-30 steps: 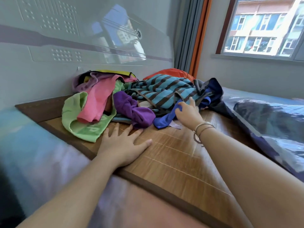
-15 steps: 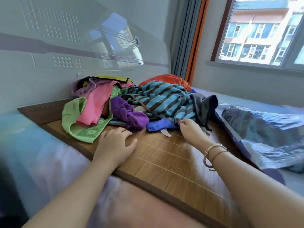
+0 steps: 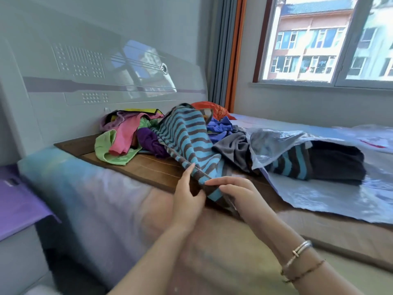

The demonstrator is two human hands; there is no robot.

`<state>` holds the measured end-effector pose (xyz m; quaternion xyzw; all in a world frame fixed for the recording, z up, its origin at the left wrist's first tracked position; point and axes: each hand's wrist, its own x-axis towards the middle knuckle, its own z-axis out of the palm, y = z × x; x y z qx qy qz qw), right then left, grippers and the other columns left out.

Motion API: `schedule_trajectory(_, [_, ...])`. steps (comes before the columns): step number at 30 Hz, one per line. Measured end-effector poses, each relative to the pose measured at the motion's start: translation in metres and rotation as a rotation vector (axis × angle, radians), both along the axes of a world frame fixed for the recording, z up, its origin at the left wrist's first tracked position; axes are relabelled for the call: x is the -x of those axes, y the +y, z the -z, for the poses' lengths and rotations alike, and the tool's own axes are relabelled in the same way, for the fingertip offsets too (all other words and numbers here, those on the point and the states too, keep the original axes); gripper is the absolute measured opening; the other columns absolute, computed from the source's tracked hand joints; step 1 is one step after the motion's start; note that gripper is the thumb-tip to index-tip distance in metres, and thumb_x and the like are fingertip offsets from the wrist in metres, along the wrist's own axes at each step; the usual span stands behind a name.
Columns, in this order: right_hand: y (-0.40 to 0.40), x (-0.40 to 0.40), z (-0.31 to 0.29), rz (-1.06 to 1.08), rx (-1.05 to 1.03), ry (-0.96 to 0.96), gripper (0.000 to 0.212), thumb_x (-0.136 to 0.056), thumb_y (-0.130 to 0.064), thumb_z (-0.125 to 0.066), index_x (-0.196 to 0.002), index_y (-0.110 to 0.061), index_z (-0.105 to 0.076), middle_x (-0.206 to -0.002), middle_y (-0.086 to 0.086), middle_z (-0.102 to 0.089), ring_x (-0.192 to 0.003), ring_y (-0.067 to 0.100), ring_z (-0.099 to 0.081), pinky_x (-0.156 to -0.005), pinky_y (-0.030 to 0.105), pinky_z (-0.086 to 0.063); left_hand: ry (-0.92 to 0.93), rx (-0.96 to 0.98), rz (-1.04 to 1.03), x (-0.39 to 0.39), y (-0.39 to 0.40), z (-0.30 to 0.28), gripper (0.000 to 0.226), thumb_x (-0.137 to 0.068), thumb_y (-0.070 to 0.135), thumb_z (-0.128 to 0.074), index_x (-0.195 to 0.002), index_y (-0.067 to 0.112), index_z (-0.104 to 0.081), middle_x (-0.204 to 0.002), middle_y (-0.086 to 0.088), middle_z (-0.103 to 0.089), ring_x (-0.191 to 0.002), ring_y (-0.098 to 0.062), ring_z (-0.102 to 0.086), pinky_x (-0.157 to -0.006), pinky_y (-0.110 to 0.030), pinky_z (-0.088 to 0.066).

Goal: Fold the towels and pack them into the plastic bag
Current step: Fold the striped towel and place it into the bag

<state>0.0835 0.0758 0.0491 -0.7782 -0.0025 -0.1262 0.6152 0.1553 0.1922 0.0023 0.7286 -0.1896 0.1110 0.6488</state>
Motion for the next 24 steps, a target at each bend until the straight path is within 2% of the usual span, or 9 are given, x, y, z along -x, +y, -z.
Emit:
schedule_trajectory(4, [0.005, 0.038, 0.012, -0.023, -0.050, 0.036, 0.037, -0.069, -0.015, -0.048, -0.089, -0.020, -0.078, -0.110, 0.046, -0.053, -0.097, 0.063, -0.048, -0.096, 0.066, -0.039, 0.389, 0.447, 0.150, 0.025, 0.003, 0.003, 0.043, -0.082, 0.012, -0.049, -0.111, 0.036, -0.068, -0.129, -0.006, -0.062, -0.120, -0.024, -0.058, -0.106, -0.046, -0.044])
schedule_trajectory(7, [0.006, 0.051, 0.014, -0.030, 0.036, 0.077, 0.037, -0.070, -0.017, -0.047, -0.087, -0.022, -0.079, -0.114, 0.044, -0.052, -0.109, 0.063, -0.042, -0.095, 0.072, -0.034, 0.479, 0.503, 0.199, 0.047, 0.009, 0.000, 0.022, -0.096, 0.022, -0.055, -0.116, 0.021, -0.063, -0.118, -0.013, -0.068, -0.110, -0.029, -0.065, -0.099, -0.048, -0.049])
schedule_trajectory(9, [0.006, 0.054, 0.011, -0.047, 0.062, 0.096, 0.034, -0.078, -0.011, -0.047, -0.084, -0.018, -0.079, -0.108, 0.037, -0.062, -0.109, 0.058, -0.049, -0.097, 0.065, -0.040, 0.503, 0.536, 0.222, 0.053, 0.012, -0.002, 0.031, -0.092, 0.016, -0.064, -0.121, 0.012, -0.055, -0.114, -0.017, -0.067, -0.101, -0.029, -0.068, -0.087, -0.042, -0.057])
schedule_trajectory(12, [0.006, 0.059, 0.005, -0.012, 0.108, 0.085, 0.035, -0.089, 0.000, -0.045, -0.076, -0.009, -0.076, -0.089, 0.008, -0.074, -0.093, 0.025, -0.068, -0.089, 0.031, -0.054, 0.530, 0.578, 0.181, 0.058, 0.016, -0.005, 0.040, -0.086, -0.007, -0.061, -0.123, 0.005, -0.052, -0.111, -0.021, -0.066, -0.083, -0.024, -0.069, -0.068, -0.031, -0.060])
schedule_trajectory(15, [-0.008, 0.053, 0.022, 0.292, 0.373, 0.076, 0.020, -0.088, -0.013, -0.048, -0.077, -0.010, -0.064, -0.077, 0.006, -0.069, -0.076, 0.026, -0.067, -0.076, 0.041, -0.059, 0.596, 0.644, 0.200, 0.056, 0.022, -0.003, 0.041, -0.086, -0.011, -0.053, -0.125, 0.002, -0.055, -0.108, -0.021, -0.069, -0.084, -0.027, -0.069, -0.068, -0.033, -0.059])
schedule_trajectory(17, [-0.019, 0.056, 0.031, 0.382, 0.511, 0.239, 0.017, -0.094, -0.028, -0.047, -0.091, -0.013, -0.054, -0.077, 0.007, -0.068, -0.065, 0.025, -0.068, -0.067, 0.046, -0.060, 0.618, 0.674, 0.248, 0.053, 0.025, -0.002, 0.042, -0.086, -0.010, -0.052, -0.127, 0.000, -0.055, -0.110, -0.023, -0.069, -0.093, -0.031, -0.069, -0.073, -0.036, -0.060])
schedule_trajectory(19, [-0.020, 0.063, 0.034, 0.270, 0.283, 0.439, 0.033, -0.098, -0.039, -0.048, -0.109, -0.009, -0.042, -0.080, 0.014, -0.070, -0.060, 0.025, -0.070, -0.058, 0.043, -0.060, 0.621, 0.673, 0.300, 0.052, 0.025, -0.002, 0.044, -0.085, -0.009, -0.052, -0.128, -0.001, -0.055, -0.113, -0.024, -0.067, -0.100, -0.034, -0.067, -0.076, -0.037, -0.060])
schedule_trajectory(21, [-0.014, 0.067, 0.031, 0.094, -0.103, 0.522, 0.050, -0.096, -0.043, -0.054, -0.124, -0.004, -0.040, -0.091, 0.019, -0.072, -0.071, 0.029, -0.073, -0.058, 0.040, -0.059, 0.624, 0.646, 0.350, 0.056, 0.022, -0.001, 0.044, -0.085, -0.010, -0.051, -0.128, -0.002, -0.055, -0.113, -0.025, -0.067, -0.096, -0.033, -0.067, -0.074, -0.036, -0.060])
schedule_trajectory(24, [-0.002, 0.065, 0.026, -0.027, -0.376, 0.426, 0.032, -0.099, -0.022, -0.052, -0.121, 0.001, -0.058, -0.110, 0.022, -0.069, -0.092, 0.028, -0.069, -0.075, 0.042, -0.059, 0.606, 0.575, 0.398, 0.067, 0.017, -0.002, 0.042, -0.085, -0.012, -0.048, -0.125, -0.001, -0.055, -0.111, -0.024, -0.068, -0.089, -0.029, -0.068, -0.067, -0.033, -0.060])
